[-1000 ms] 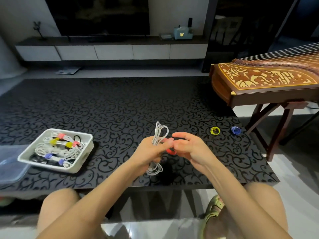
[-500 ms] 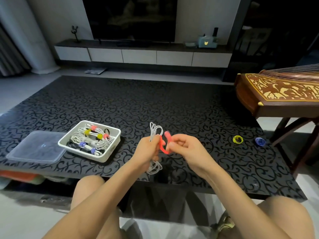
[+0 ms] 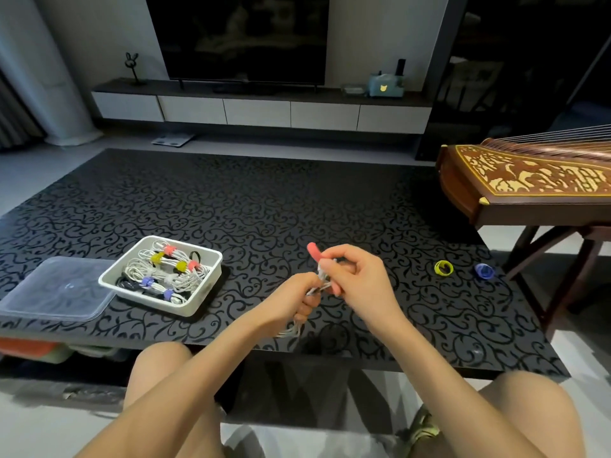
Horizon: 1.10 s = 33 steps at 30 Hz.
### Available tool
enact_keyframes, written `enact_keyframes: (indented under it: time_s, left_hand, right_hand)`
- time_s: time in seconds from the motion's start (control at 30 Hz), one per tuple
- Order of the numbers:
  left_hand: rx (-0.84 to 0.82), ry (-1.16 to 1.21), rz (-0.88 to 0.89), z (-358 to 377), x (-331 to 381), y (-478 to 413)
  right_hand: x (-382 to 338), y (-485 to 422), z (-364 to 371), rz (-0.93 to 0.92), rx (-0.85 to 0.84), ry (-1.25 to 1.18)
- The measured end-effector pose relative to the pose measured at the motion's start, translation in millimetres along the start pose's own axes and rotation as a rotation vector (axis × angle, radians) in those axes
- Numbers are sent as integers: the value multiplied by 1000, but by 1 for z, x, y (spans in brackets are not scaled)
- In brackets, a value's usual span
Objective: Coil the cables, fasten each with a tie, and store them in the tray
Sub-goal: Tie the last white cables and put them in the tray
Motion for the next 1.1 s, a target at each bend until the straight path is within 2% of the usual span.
enact_keyframes:
  time_s: [0.13, 0.27, 0.33, 0.43, 0.53, 0.8, 0.97, 1.03, 1.1]
  left_hand:
    - [94, -225, -7, 4, 2, -4]
    - [292, -569, 190, -4, 20, 0]
    - [299, -545, 241, -2, 22, 0]
    - [251, -356, 211, 2, 15, -6]
    - [270, -257, 211, 6, 16, -7]
    - [279, -311, 213, 15, 30, -9]
    - [472, -303, 276, 0, 43, -3]
    - [484, -338, 293, -4, 49, -3]
    - [462, -312, 284, -6, 50, -4]
  right_hand:
    - [20, 4, -6, 113, 92, 98]
    - [30, 18, -11, 132, 178, 90]
    - [29, 24, -10, 105, 176, 86]
    - [26, 28, -15, 102, 159, 76]
    - [22, 29, -20, 75, 157, 123]
    - [19, 38, -29, 2, 183, 29]
    - [25, 54, -24, -43, 188, 8]
    - [32, 57, -29, 13, 192, 70]
    - [40, 57, -35, 95, 143, 237]
Point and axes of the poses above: each hand's wrist, its own y-axis away from the middle knuckle, its own z-axis out of the palm, x = y × z, the point moved 9 cm from there along -y, towards the middle knuckle, and after that the axes turned 3 degrees about -x, right-handed, at the moved point
